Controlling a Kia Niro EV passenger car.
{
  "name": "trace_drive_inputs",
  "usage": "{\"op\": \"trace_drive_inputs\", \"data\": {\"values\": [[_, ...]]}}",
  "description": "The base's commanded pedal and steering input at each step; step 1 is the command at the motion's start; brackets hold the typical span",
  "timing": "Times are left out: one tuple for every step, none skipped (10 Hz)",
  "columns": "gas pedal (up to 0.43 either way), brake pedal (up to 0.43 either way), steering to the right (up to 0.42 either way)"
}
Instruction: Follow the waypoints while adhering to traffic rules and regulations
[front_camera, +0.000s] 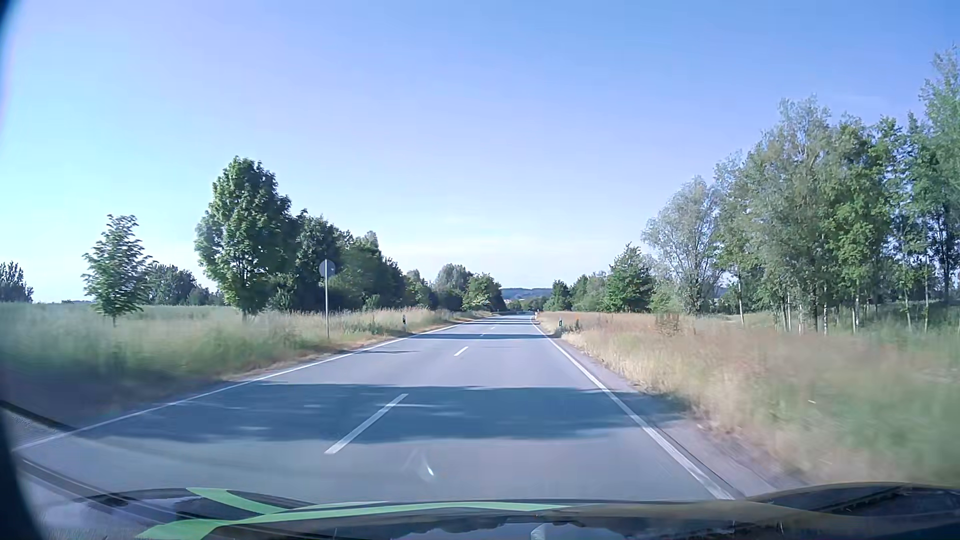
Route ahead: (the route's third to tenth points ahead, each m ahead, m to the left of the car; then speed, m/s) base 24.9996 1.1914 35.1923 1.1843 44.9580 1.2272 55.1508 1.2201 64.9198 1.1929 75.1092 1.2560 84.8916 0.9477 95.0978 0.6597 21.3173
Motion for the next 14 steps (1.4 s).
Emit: {"op": "trace_drive_inputs", "data": {"values": [[0.240, 0.000, -0.002], [0.228, 0.000, -0.002], [0.228, 0.000, -0.002], [0.228, 0.000, -0.002], [0.228, 0.000, -0.002], [0.228, 0.000, -0.002], [0.240, 0.000, -0.002], [0.248, 0.000, -0.001], [0.248, 0.000, -0.001], [0.260, 0.000, -0.001], [0.260, 0.000, -0.001], [0.260, 0.000, -0.001], [0.248, 0.000, -0.001], [0.220, 0.000, -0.001]]}}
